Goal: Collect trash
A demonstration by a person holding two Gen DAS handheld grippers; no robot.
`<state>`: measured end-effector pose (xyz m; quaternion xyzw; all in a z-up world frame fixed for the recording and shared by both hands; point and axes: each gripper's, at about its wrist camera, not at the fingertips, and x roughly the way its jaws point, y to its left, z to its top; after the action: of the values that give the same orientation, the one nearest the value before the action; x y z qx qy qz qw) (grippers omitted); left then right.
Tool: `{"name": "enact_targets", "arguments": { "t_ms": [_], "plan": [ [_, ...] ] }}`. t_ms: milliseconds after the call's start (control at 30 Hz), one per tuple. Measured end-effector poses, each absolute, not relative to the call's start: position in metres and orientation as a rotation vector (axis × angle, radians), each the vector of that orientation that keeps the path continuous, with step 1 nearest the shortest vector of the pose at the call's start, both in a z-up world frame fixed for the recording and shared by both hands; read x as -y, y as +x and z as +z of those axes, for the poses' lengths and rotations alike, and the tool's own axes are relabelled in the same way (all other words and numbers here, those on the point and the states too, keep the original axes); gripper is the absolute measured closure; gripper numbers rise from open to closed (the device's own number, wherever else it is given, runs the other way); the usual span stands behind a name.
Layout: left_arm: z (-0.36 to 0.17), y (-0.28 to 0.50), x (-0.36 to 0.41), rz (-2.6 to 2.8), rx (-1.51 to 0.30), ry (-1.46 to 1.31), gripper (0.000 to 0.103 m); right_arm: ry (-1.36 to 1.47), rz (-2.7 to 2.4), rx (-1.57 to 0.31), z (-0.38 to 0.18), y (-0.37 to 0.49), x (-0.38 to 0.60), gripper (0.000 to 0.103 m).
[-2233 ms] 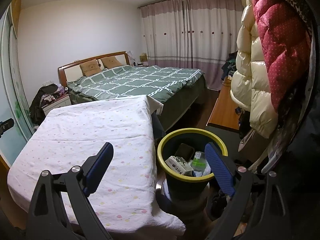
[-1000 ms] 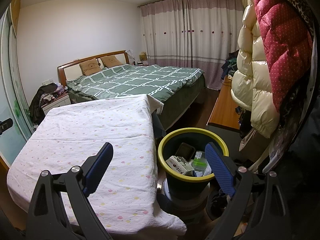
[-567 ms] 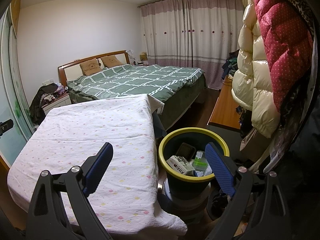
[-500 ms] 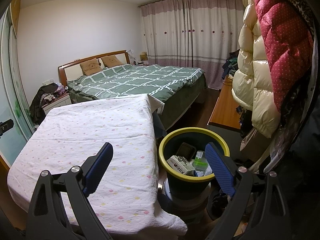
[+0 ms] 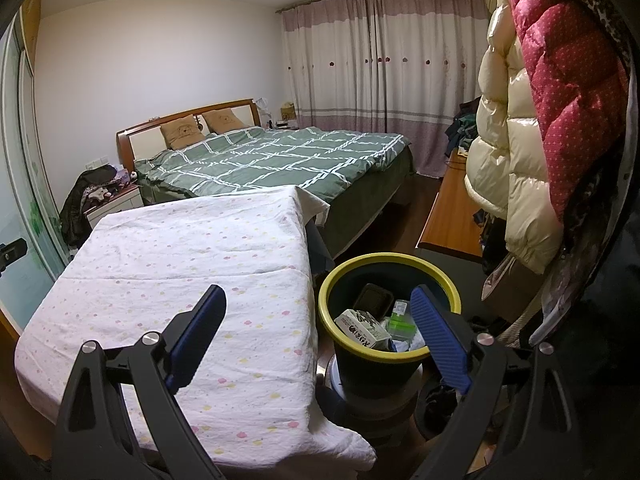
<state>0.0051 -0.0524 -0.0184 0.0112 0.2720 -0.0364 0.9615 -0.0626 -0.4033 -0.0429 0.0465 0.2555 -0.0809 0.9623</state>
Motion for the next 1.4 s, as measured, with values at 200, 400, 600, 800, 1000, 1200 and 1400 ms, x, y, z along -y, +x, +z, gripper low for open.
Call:
{"name": "enact_targets", "arguments": {
  "t_ms": [200, 400, 600, 800, 1000, 1200, 1400],
  "plan": [
    [-0.02, 0.006, 0.051, -0.076, -0.558, 0.028, 0.005, 0.094, -0.161, -0.519, -0.044, -0.062, 0.403, 0.014],
    [-0.021, 0.007, 0.05, -0.075, -0.561, 0.029, 0.005, 0.096, -0.164, -0.519, -0.044, -0.061, 0.402, 0.014],
    [-0.022, 0.008, 0.049, -0.073, -0.56, 0.033, 0.005, 0.094, -0.159, -0.522, -0.046, -0.061, 0.403, 0.014],
    [-0.024, 0.009, 0.048, -0.069, -0.564, 0.037, 0.005, 0.096, -0.159, -0.525, -0.048, -0.06, 0.403, 0.014],
    [-0.025, 0.011, 0.047, -0.067, -0.565, 0.04, 0.005, 0.094, -0.157, -0.529, -0.049, -0.06, 0.401, 0.014],
    [-0.026, 0.014, 0.044, -0.064, -0.579, 0.036, 0.005, 0.095, -0.155, -0.536, -0.051, -0.058, 0.401, 0.014],
    [-0.027, 0.016, 0.043, -0.088, -0.56, 0.033, 0.005, 0.097, -0.148, -0.539, -0.052, -0.054, 0.402, 0.014]
  ]
}}
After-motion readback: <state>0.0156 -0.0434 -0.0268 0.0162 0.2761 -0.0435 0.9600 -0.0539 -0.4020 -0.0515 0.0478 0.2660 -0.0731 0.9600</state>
